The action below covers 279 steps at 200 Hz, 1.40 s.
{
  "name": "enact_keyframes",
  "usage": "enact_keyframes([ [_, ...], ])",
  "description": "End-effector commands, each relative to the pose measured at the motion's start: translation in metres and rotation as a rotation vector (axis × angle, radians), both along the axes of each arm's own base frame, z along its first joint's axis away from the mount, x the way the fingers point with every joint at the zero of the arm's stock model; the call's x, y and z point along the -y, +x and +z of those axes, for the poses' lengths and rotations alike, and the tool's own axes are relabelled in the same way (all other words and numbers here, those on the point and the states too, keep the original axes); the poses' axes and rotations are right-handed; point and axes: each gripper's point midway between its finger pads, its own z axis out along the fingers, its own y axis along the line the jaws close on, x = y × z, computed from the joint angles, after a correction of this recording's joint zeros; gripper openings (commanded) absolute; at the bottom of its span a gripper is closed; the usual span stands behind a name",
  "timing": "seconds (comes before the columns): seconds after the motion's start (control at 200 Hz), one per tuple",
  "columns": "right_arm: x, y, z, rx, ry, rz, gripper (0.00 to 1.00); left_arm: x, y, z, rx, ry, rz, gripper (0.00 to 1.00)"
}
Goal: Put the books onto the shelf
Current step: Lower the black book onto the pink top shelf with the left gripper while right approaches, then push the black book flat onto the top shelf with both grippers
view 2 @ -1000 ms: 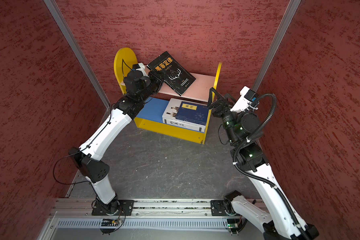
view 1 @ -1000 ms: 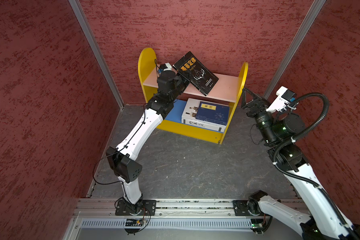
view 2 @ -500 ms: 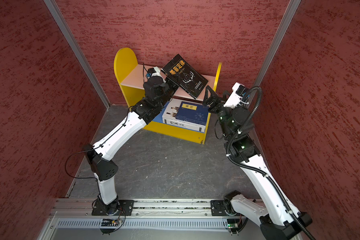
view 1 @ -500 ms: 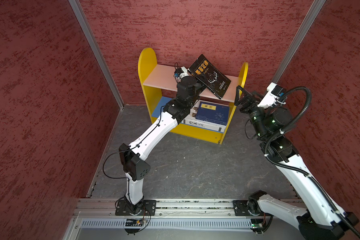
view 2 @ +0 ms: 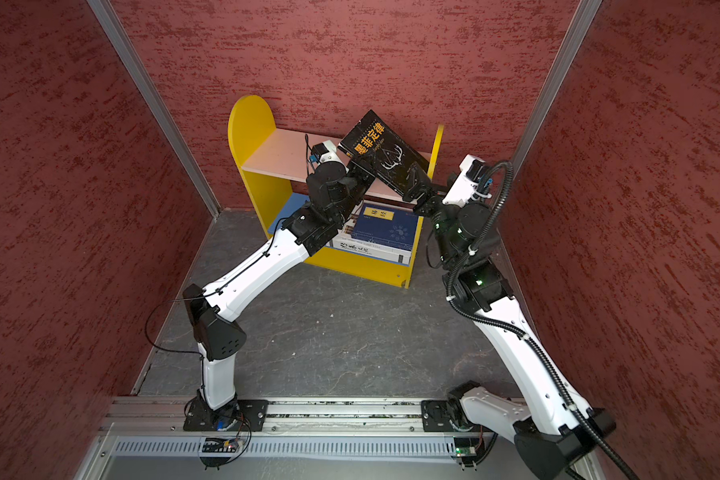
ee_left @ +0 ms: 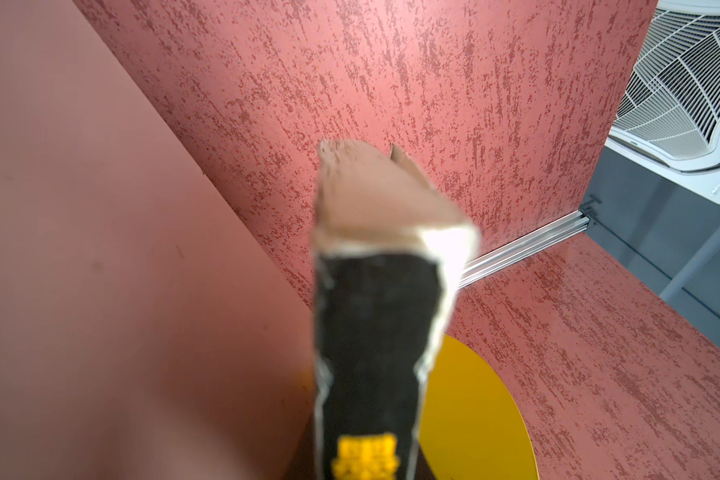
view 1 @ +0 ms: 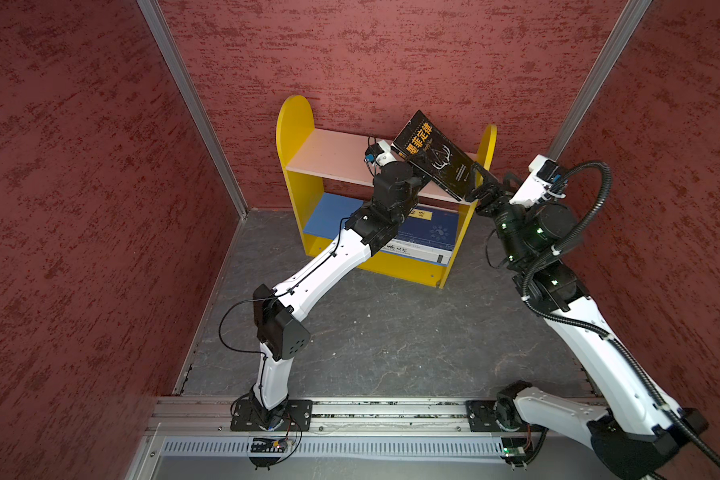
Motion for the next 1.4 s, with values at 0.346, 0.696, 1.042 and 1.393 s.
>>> enact_keyframes([
  [0.346,0.003,0.026,-0.004,-0.02,-0.007,-0.063,0.99,0.009,-0.03,0.02,0.06,0.056,-0.129,0.6],
  [0.696,0.004,0.029,-0.021,-0.07,-0.019,-0.066,0.99,-0.008,-0.048,-0.007,0.016,0.36,-0.235,0.7],
  [1.042,0.002,0.025,-0.036,-0.11,-0.027,-0.04,0.99,-0.08,-0.053,-0.048,-0.135,0.447,-0.291,0.79],
  [1.393,-0.009,0.033,-0.041,-0.131,-0.041,-0.002,0.99,-0.113,-0.048,-0.021,0.009,0.501,-0.342,0.82],
])
